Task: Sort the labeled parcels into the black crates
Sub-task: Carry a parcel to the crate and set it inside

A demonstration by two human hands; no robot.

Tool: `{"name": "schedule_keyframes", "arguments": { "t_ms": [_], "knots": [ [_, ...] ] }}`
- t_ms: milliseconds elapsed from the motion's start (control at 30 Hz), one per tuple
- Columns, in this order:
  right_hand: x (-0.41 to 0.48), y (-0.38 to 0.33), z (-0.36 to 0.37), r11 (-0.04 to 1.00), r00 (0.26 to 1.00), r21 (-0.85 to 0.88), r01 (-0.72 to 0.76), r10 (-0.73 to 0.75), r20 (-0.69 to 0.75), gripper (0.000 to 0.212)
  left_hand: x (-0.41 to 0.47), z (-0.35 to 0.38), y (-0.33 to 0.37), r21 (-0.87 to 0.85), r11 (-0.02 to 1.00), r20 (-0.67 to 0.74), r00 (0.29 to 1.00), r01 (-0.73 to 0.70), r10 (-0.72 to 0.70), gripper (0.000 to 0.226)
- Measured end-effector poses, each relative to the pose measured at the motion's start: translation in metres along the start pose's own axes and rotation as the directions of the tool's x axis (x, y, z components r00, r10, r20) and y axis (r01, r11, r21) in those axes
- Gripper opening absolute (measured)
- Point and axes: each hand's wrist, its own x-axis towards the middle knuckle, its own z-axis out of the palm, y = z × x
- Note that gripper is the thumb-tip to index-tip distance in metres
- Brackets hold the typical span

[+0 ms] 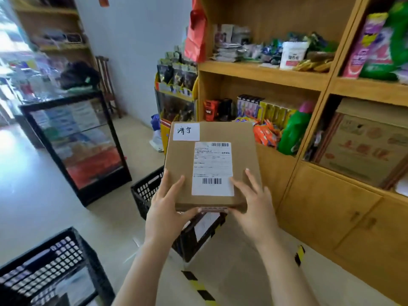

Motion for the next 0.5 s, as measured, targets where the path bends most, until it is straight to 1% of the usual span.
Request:
{"name": "schedule_keyframes", "arguments": {
  "t_ms": [100, 233, 367, 500],
  "knots": [
    [0.054, 0.011, 0.025, 0.998, 0.997, 0.037, 0.046, -0.048, 0.058, 0.074, 0.035, 0.017, -0.015, 0.023, 0.997, -0.049, 0.996, 0.070, -0.069, 0.088],
    [0.136, 0.033, 0.052, 0.986, 0.978, 0.085, 0.146, -0.156, 0.137, 0.074, 0.088, 0.046, -0.028, -0.002, 0.982, -0.120, 0.975, 0.188, -0.187, 0.087],
    [0.220, 0.042, 0.075, 0.964, 0.934, 0.093, 0.250, -0.265, 0.240, 0.073, 0.139, 0.072, -0.041, -0.029, 0.954, -0.192, 0.935, 0.299, -0.299, 0.089],
    [0.282, 0.047, 0.111, 0.939, 0.875, 0.132, 0.316, -0.343, 0.342, 0.074, 0.174, 0.092, -0.059, 0.009, 0.907, -0.251, 0.879, 0.421, -0.406, 0.089]
  ]
}}
